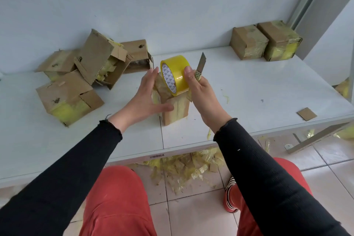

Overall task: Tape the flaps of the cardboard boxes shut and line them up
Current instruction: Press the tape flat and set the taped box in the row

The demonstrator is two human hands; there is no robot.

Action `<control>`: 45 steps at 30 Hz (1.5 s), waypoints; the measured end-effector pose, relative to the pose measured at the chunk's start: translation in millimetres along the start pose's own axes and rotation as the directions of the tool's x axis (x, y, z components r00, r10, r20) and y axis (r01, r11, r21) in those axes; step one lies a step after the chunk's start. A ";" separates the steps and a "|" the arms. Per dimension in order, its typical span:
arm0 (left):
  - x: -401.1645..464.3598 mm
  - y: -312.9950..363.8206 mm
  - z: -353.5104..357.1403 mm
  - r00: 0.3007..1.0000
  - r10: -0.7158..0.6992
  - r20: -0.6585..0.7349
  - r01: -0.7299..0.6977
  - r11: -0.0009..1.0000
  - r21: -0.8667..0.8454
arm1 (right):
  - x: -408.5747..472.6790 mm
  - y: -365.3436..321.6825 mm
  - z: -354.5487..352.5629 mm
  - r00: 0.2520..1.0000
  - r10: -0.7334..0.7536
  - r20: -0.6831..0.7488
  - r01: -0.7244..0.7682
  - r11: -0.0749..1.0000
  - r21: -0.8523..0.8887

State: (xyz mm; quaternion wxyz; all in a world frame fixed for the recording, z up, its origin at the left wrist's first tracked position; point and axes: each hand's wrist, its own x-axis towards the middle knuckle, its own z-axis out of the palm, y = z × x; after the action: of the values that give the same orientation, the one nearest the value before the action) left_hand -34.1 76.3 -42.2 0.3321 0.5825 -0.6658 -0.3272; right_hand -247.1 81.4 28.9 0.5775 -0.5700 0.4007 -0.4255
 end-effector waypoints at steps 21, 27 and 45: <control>19.6 11.9 -6.0 0.998 -0.036 -0.048 0.038 0.998 0.040 | -60.4 67.8 -19.0 0.980 0.175 -0.093 -0.198 0.845 -0.497; 28.0 10.2 -19.3 0.936 -0.351 -0.006 0.320 0.860 -0.397 | -45.5 28.0 -22.6 0.999 0.034 -0.024 -0.039 0.969 -0.245; 57.4 -6.8 -40.1 0.960 0.104 0.259 -0.218 0.860 0.462 | 18.9 30.6 6.7 1.000 -0.005 -0.012 0.003 0.990 -0.139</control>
State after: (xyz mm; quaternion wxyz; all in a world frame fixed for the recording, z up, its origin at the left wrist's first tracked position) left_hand -3.1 16.5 -21.6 0.1239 0.5482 -0.8063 -0.1844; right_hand -233.7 65.3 -1.1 0.5331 -0.6069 0.4317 -0.4014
